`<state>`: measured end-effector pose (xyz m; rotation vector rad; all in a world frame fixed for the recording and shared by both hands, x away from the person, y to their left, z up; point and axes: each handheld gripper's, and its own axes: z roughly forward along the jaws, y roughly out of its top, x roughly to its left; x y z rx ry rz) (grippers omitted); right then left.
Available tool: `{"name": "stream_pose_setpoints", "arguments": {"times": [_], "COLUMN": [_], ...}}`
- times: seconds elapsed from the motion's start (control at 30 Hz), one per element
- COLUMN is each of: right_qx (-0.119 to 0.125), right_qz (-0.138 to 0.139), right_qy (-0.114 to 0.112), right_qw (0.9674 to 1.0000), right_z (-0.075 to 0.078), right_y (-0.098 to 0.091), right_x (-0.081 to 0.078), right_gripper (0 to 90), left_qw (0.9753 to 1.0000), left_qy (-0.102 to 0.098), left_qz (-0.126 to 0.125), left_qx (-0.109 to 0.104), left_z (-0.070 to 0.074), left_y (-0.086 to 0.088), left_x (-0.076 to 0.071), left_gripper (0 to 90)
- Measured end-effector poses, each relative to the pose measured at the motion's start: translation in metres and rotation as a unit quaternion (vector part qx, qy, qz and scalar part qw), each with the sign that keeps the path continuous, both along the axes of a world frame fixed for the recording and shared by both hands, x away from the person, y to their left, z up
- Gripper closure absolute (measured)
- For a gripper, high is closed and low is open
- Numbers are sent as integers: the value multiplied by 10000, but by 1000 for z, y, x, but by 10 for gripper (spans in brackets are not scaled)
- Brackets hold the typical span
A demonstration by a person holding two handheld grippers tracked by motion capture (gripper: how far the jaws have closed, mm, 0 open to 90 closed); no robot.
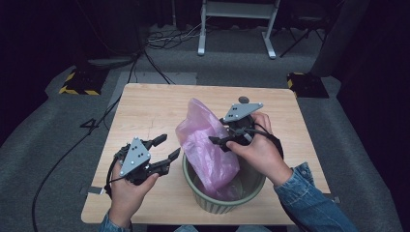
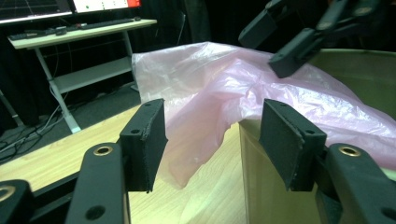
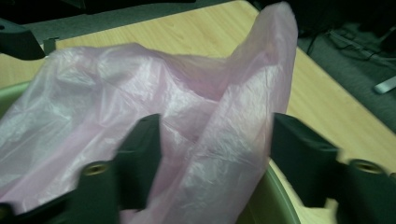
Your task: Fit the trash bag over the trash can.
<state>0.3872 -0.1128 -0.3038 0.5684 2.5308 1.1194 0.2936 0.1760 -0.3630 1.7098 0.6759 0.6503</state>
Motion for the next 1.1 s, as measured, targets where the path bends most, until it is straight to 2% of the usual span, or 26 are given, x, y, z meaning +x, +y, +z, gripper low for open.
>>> {"name": "stream_pose_setpoints", "arguments": {"times": [0.07,0.17,0.2,0.37,0.6,0.7,0.8,0.97,1.1], "right_qx": [-30,-63,-58,58,279,253,192,140,106], "right_qz": [158,319,359,522,878,1050,1140,1184,1253], "right_qy": [84,20,0,-246,-613,-666,-663,-570,-524], "right_qw": [9998,9995,9993,9983,9939,9919,9911,9912,9907], "right_z": [-2,-1,-1,7,12,9,4,-5,-9], "right_y": [-2,-4,-5,-11,-30,-35,-36,-38,-37], "right_x": [3,4,4,-9,-52,-66,-74,-76,-78], "right_gripper": [610,863,886,900,899,897,897,896,889], "left_qw": [10000,10000,10000,9999,9997,9994,9991,9988,9990], "left_qy": [1,7,2,-77,-169,-208,-256,-279,-195], "left_qz": [-23,-44,-44,-65,-188,-263,-327,-386,-396], "left_qx": [8,14,25,-6,76,85,95,100,94], "left_z": [0,1,2,10,20,24,28,34,34], "left_y": [-1,-3,-3,-3,-14,-21,-29,-38,-42], "left_x": [1,1,1,-1,-3,-3,-3,1,7], "left_gripper": [424,425,425,422,410,404,399,365,346]}}
